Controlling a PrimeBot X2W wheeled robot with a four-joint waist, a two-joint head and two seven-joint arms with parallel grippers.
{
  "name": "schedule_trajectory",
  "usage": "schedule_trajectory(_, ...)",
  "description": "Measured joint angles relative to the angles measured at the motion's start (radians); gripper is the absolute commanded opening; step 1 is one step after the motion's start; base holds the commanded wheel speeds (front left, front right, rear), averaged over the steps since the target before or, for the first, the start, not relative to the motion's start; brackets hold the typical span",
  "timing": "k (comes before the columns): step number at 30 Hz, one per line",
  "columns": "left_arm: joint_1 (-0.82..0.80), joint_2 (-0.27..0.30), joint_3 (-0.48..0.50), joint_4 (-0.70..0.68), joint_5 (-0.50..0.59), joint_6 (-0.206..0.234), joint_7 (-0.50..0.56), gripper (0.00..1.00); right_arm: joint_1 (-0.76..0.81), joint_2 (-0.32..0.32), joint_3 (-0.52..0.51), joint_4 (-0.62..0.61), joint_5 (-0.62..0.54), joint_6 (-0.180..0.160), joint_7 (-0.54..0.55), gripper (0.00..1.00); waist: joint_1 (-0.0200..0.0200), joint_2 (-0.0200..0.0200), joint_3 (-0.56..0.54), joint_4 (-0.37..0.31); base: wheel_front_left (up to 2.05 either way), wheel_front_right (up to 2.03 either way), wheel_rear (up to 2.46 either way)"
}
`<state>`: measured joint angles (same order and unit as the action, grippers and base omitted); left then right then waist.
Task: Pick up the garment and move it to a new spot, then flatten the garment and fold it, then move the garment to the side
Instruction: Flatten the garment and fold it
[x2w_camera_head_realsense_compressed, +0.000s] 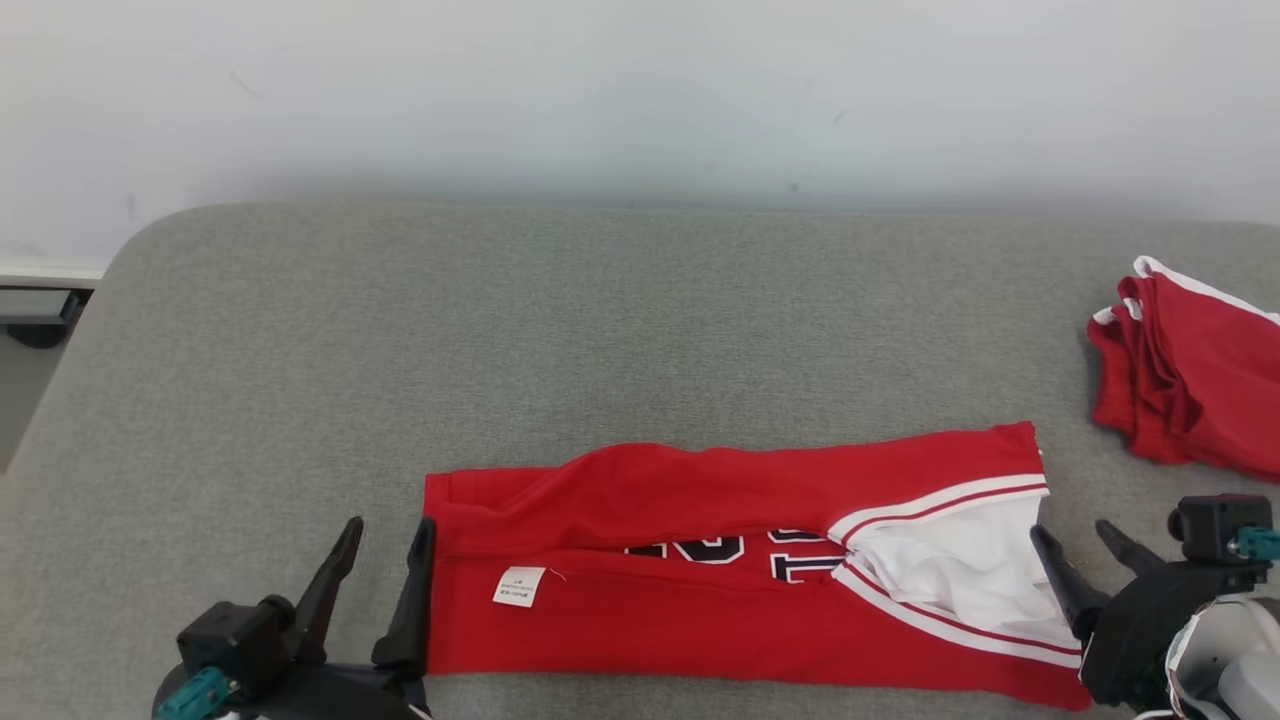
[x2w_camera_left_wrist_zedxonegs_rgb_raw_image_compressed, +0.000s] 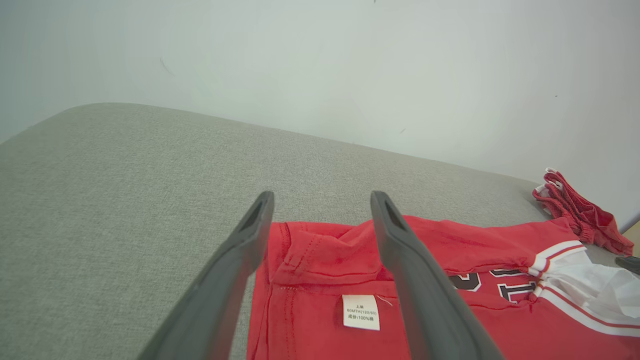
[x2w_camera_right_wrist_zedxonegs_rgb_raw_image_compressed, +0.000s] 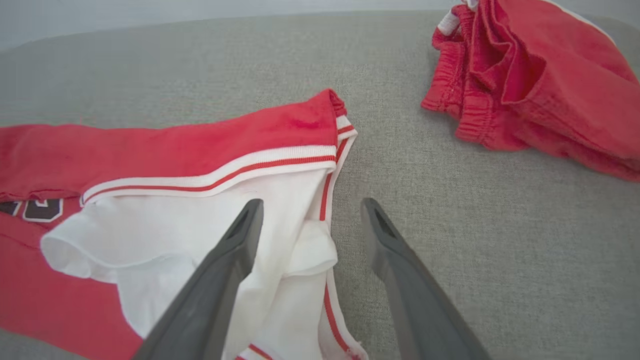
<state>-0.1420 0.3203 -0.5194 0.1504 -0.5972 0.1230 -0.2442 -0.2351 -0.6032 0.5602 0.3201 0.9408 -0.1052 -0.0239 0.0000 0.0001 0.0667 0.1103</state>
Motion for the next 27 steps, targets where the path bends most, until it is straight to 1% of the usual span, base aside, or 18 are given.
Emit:
schedule_trajectory(4, 0.018, -0.005, 0.007, -0.013, 0.017, 0.0, 0.0, 1.0, -0.008, 0.006, 0.016, 0.04, 0.002, -0.002, 0.063, 1.0, -0.0001, 0.0, -0.002, 0.019, 0.0, 0.0, 0.0)
schedule_trajectory(7, 0.041, -0.002, 0.022, -0.017, 0.022, 0.001, 0.0, 1.0, -0.051, 0.019, 0.026, 0.068, 0.002, -0.009, 0.112, 1.0, 0.0, 0.0, -0.002, 0.03, 0.0, 0.0, 0.0)
schedule_trajectory(15, 0.051, -0.015, 0.053, -0.039, 0.05, 0.001, 0.0, 1.0, -0.102, 0.035, 0.053, 0.151, 0.011, -0.014, 0.225, 1.0, 0.0, 0.0, 0.011, 0.046, 0.0, 0.0, 0.0)
schedule_trajectory(20, 0.052, -0.029, 0.067, -0.044, 0.071, 0.001, 0.0, 1.0, -0.136, 0.058, 0.059, 0.177, 0.011, -0.014, 0.272, 1.0, 0.0, 0.0, 0.024, 0.055, 0.0, 0.0, 0.0)
schedule_trajectory(25, 0.052, -0.039, 0.083, -0.046, 0.083, 0.001, 0.002, 1.0, -0.154, 0.065, 0.067, 0.21, 0.011, -0.014, 0.31, 1.0, 0.0, -0.0001, 0.038, 0.063, 0.0, 0.0, 0.0)
schedule_trajectory(26, 0.052, -0.039, 0.086, -0.047, 0.084, 0.001, 0.002, 1.0, -0.164, 0.066, 0.069, 0.218, 0.011, -0.014, 0.317, 0.84, 0.0, -0.0001, 0.04, 0.064, 0.0, 0.0, 0.0)
schedule_trajectory(27, 0.052, -0.04, 0.089, -0.047, 0.084, 0.001, 0.002, 1.0, -0.171, 0.066, 0.07, 0.223, 0.011, -0.014, 0.324, 0.36, 0.0, -0.0001, 0.042, 0.065, 0.0, 0.0, 0.0)
